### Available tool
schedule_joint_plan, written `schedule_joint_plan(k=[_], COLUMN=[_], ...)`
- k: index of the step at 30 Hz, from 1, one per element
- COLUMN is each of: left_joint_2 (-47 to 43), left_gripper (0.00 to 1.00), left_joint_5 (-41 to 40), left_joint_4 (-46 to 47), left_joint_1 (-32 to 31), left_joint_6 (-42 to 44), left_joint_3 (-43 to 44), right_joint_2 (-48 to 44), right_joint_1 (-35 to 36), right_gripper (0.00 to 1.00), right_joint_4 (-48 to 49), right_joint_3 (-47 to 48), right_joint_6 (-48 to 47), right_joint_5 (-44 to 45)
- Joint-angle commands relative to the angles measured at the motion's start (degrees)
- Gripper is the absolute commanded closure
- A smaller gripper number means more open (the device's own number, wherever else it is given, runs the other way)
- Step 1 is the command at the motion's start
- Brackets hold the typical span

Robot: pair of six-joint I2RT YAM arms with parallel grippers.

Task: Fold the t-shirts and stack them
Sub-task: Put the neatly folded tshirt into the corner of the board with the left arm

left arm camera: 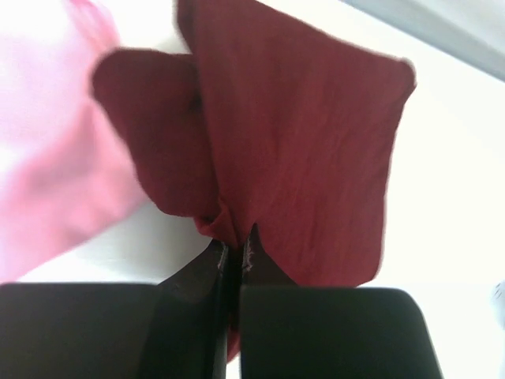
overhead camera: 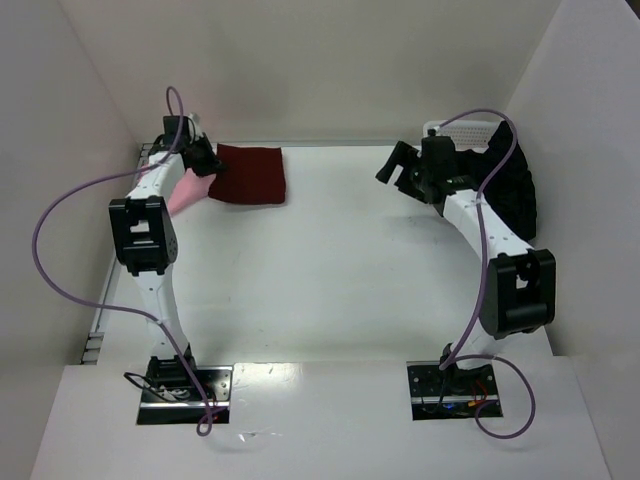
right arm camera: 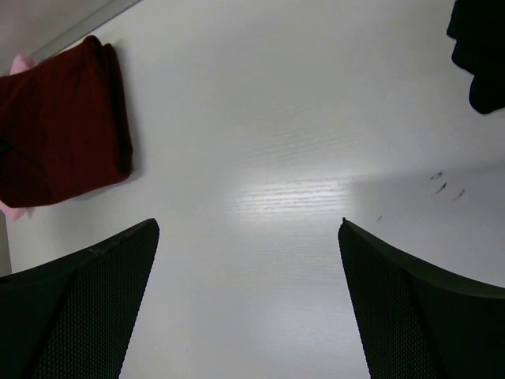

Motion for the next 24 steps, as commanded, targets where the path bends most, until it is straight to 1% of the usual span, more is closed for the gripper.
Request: schedule_joint_plan(k=[1, 4, 5, 8, 9, 12, 13, 14, 16, 19, 20, 21, 24], left_joint_2=[-2.1, -1.5, -0.7, 1.6, 2.2, 4.8, 5.4, 5.9, 6.6, 5.1, 3.3, 2.2, -2.3], left_gripper=[1.0, 1.0, 1.0, 1.0, 1.0, 1.0, 1.0, 1.0, 1.0, 1.0, 1.0, 1.0, 1.0], left_joint_5=[1.3, 3.0, 3.5, 4.8, 4.8, 4.8, 4.8, 4.8, 4.8, 4.8, 4.8, 4.8, 4.2], left_joint_4=[-1.7, -2.4, -3.4, -5.9, -6.6, -10.0, -12.0, -13.0, -14.1, -12.7, -11.5, -8.5, -2.7], left_joint_1=[2.6, 5.6, 6.3, 8.3, 9.0, 9.6, 10.3, 11.2, 12.0, 13.6, 14.3, 14.3, 16.7], left_joint_6=[2.8, 4.1, 4.1, 4.7, 5.2, 5.2, 5.2, 5.2, 5.2, 3.6, 3.0, 3.0, 0.1], left_joint_3=[6.2, 9.4, 12.7, 18.4, 22.5, 28.3, 31.4, 32.6, 32.6, 27.8, 25.2, 19.0, 9.2], right_joint_2=[-3.2, -4.4, -5.3, -7.5, -8.0, -9.6, -10.4, -10.4, -11.1, -11.7, -11.7, -11.7, -12.2], right_joint_1=[-0.1, -0.1, -0.1, -0.1, -0.1, -0.1, -0.1, -0.1, -0.1, -0.1, -0.1, -0.1, -0.1], right_gripper=[0.0, 0.0, 0.0, 0.0, 0.0, 0.0, 0.0, 0.0, 0.0, 0.0, 0.0, 0.0, 0.0], right_joint_4=[1.0, 1.0, 1.0, 2.3, 2.3, 2.3, 2.3, 2.3, 1.8, 1.8, 1.8, 1.8, 1.8], right_joint_3=[-2.4, -5.1, -6.7, -10.0, -10.6, -11.9, -11.9, -12.5, -13.1, -13.6, -13.6, -14.1, -14.1], right_joint_6=[2.5, 3.9, 4.4, 6.7, 6.7, 8.0, 8.0, 8.6, 8.6, 9.1, 9.7, 9.7, 10.2], right_joint_5=[1.5, 0.8, 0.8, 0.2, 0.2, 1.5, 1.5, 2.2, 2.8, 2.8, 2.8, 2.8, 2.8])
